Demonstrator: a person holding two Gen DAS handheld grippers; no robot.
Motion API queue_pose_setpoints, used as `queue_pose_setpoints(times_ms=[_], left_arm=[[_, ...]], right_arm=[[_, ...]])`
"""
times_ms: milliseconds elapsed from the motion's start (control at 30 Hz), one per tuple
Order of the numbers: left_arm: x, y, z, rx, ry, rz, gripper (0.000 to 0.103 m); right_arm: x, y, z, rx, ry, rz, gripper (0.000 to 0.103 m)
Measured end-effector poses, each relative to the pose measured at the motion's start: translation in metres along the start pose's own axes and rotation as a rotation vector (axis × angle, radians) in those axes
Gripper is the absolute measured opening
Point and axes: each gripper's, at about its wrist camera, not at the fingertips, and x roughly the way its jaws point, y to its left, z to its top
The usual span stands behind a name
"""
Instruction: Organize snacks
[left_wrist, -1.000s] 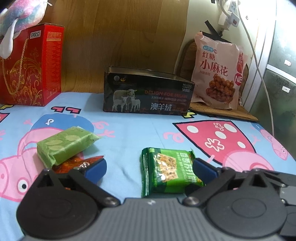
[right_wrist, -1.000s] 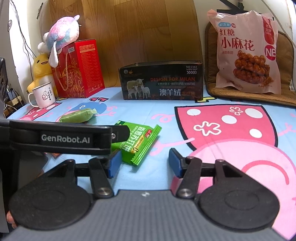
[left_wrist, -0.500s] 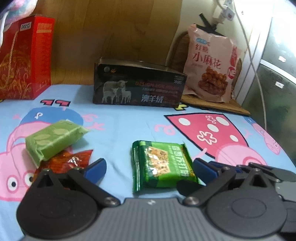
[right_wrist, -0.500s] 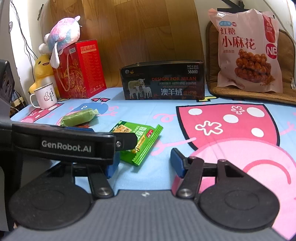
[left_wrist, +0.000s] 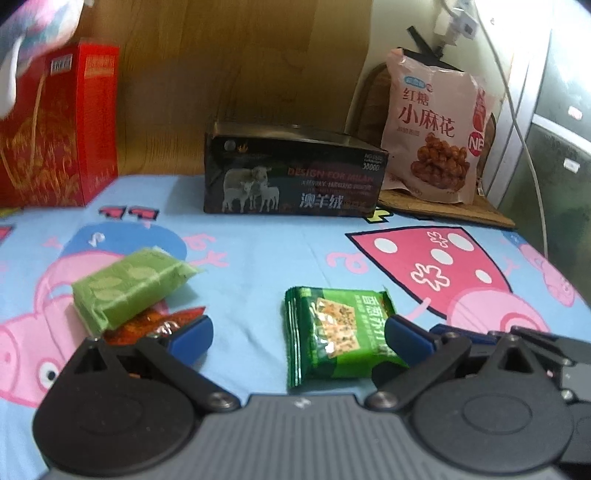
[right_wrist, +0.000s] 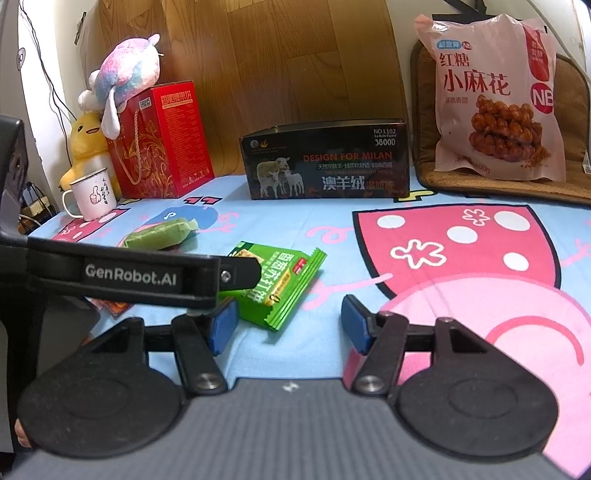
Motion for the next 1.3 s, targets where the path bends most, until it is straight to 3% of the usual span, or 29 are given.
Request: queue_pose_setpoints(times_ms=[100, 200, 433, 767, 1300], left_arm=[[-0.005, -0.008, -0.002, 0.045, -0.037, 0.039, 0.103], [-0.008, -0.01, -0.004, 0.05, -0.051, 0.026, 0.103], [-0.012, 0.003, -0.006, -0.053, -0.086, 0.023, 0.103], [-0.009, -0.002, -0.006, -0.013, -0.074, 0.039, 0.103], [-0.006, 0.0, -0.006, -0.032, -0.063, 0.028, 0.103]], right_arm=[[0.0, -0.001, 0.001, 0.001, 0.0, 0.004, 0.064], [0.0, -0.001, 0.0, 0.001, 0.0, 0.004, 0.064], [0.0, -0.001, 0.0, 0.002, 0.0, 0.004, 0.064], [0.0, -0.001, 0.0, 0.003, 0.0, 0.004, 0.065], [0.0, -0.002, 0.0, 0.003, 0.0, 0.006, 0.066]])
